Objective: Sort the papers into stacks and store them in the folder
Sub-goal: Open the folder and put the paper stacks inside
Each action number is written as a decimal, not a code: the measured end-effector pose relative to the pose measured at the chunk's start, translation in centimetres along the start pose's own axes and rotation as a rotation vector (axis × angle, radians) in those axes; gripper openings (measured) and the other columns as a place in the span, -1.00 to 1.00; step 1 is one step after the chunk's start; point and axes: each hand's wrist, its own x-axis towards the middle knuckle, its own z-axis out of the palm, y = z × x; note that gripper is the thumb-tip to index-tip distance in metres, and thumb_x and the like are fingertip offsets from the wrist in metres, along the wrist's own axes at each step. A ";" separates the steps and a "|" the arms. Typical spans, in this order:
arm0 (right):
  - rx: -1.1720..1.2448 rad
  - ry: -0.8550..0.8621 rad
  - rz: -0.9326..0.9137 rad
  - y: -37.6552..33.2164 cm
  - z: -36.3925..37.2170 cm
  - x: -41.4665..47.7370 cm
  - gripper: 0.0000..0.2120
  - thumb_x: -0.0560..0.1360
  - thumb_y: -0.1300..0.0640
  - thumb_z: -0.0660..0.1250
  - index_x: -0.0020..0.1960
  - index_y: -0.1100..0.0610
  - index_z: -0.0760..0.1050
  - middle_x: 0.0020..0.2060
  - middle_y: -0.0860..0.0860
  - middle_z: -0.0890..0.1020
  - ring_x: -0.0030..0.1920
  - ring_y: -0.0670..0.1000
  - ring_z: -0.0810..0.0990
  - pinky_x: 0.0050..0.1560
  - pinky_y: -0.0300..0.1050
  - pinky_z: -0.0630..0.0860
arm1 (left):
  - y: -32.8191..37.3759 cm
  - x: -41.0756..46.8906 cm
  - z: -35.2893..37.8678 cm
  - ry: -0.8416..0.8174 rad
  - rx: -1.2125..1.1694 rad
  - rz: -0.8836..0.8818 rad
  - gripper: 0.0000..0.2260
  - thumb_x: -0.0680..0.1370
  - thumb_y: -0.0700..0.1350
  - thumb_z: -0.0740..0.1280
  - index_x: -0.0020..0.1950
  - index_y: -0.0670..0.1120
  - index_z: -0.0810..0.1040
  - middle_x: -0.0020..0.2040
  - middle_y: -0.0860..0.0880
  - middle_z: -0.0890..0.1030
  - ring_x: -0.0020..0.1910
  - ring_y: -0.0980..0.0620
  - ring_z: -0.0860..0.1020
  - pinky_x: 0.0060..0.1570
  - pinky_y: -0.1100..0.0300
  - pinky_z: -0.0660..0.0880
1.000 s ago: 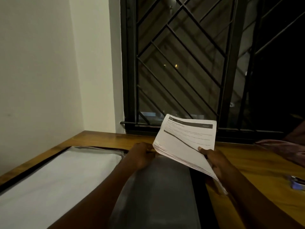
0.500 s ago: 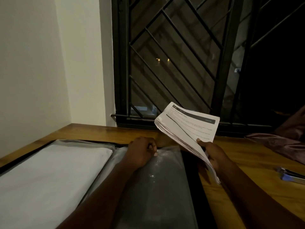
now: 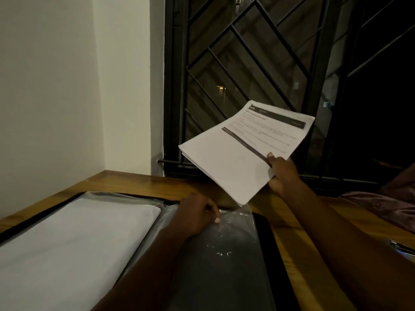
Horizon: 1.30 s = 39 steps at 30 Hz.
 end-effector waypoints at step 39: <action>-0.574 -0.357 0.076 5.3 0.2 4.7 -0.62 0.58 0.26 0.24 0.39 0.23 0.36 0.32 0.13 0.47 0.26 0.22 0.48 0.16 0.04 0.46 | -5.8 0.4 -4.8 0.098 0.172 -0.400 -0.80 0.50 0.09 0.42 -0.25 0.06 0.53 -0.21 0.13 0.60 -0.07 0.04 0.57 0.28 -0.16 0.39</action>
